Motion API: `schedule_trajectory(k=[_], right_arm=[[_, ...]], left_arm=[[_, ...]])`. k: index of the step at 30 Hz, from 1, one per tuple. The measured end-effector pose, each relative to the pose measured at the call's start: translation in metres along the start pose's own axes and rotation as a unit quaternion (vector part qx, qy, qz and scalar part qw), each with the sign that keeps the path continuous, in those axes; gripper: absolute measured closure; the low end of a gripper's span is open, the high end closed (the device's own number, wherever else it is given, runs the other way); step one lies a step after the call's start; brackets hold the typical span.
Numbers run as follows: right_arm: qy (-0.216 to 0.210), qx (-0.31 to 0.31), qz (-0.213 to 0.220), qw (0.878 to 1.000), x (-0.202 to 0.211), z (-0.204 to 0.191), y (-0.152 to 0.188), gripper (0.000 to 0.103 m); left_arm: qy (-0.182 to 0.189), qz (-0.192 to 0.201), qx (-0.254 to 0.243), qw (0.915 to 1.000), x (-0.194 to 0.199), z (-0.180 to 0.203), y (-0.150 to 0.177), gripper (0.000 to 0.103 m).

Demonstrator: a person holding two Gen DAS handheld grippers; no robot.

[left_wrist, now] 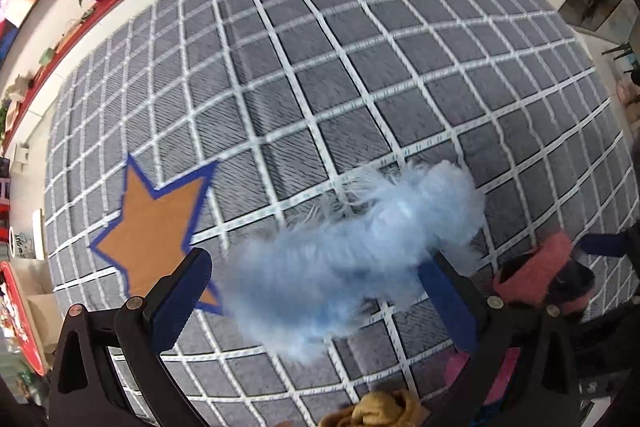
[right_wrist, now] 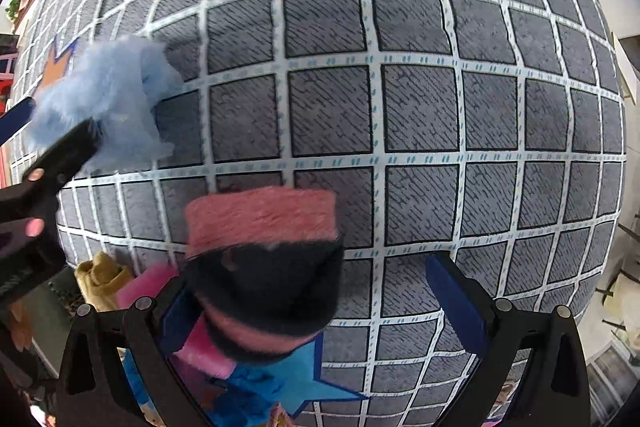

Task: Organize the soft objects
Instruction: 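Grasp the light-blue feather boa with the left gripper while the right grasps the pink-black sock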

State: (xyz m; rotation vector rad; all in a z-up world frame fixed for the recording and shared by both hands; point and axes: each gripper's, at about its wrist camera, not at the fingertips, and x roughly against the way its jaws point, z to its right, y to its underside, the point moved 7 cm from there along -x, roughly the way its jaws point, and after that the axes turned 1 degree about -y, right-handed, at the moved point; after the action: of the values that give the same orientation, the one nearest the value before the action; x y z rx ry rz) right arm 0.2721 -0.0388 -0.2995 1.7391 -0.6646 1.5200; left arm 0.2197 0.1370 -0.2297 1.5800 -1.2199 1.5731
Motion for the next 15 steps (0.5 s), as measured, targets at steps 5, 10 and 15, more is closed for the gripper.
schedule_trajectory(k=[5,10,15], right_arm=[[0.029,0.016,0.014,0.999,-0.003,-0.005,-0.007,0.000],[0.033,0.023,0.012,0.999,-0.004,-0.010,0.003,0.000],[0.037,0.035,0.009,0.999,-0.008,-0.012,0.005,0.000]], left_arm=[[0.022,-0.022,0.042,0.9986,-0.021,0.004,-0.010,0.000],[0.041,-0.034,0.067,0.9963,-0.045,0.010,-0.014,0.000],[0.052,-0.051,0.083,0.9939,-0.063,0.006,0.013,0.000]])
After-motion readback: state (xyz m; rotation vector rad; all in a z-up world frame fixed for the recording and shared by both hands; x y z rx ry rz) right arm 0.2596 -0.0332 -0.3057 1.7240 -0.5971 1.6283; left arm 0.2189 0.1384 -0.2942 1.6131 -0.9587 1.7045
